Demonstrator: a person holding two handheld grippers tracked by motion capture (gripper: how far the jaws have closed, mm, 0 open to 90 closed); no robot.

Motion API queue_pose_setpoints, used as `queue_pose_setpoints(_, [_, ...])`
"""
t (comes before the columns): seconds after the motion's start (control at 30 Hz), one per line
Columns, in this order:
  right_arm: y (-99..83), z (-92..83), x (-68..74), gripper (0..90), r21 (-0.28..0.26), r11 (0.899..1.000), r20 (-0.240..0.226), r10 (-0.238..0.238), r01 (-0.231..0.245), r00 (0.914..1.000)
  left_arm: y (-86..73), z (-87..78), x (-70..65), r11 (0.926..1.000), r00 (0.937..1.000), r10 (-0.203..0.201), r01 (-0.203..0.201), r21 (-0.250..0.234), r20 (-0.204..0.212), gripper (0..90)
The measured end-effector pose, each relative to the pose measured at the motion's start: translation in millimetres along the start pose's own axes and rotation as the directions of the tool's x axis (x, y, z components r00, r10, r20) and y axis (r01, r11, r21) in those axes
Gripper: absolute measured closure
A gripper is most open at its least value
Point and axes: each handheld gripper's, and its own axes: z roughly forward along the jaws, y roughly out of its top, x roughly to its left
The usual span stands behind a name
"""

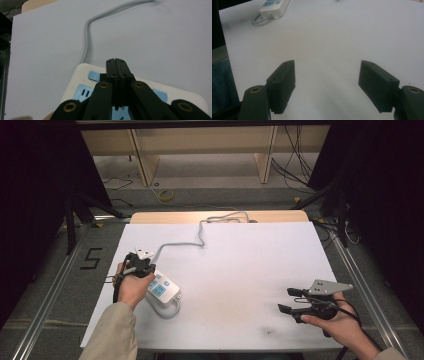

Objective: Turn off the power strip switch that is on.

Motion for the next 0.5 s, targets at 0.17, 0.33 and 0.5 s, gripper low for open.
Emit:
queue_pose_setpoints(0.17, [-0.2, -0.3, -0.1, 30.0, 0.003, 1.000, -0.001, 0.001, -0.001, 1.0000, 1.5, 5.9, 3.8, 0.9998, 1.0000, -0.007, 0.007, 0.016, -0.005, 90.0])
queue_pose_setpoints(0.33, [-0.1, -0.2, 0.0, 30.0, 0.001, 1.000, 0.000, 0.001, -0.001, 1.0000, 2.4, 10.6, 1.9, 0.9995, 1.0000, 0.002, -0.002, 0.031, 0.002, 90.0])
queue_pose_setpoints(0.5, [-0.2, -0.2, 0.0, 30.0, 0.003, 1.000, -0.001, 0.003, -0.003, 1.0000, 2.7, 14.7, -0.6, 0.9983, 0.9998, 0.008, -0.009, 0.058, 0.019, 90.0])
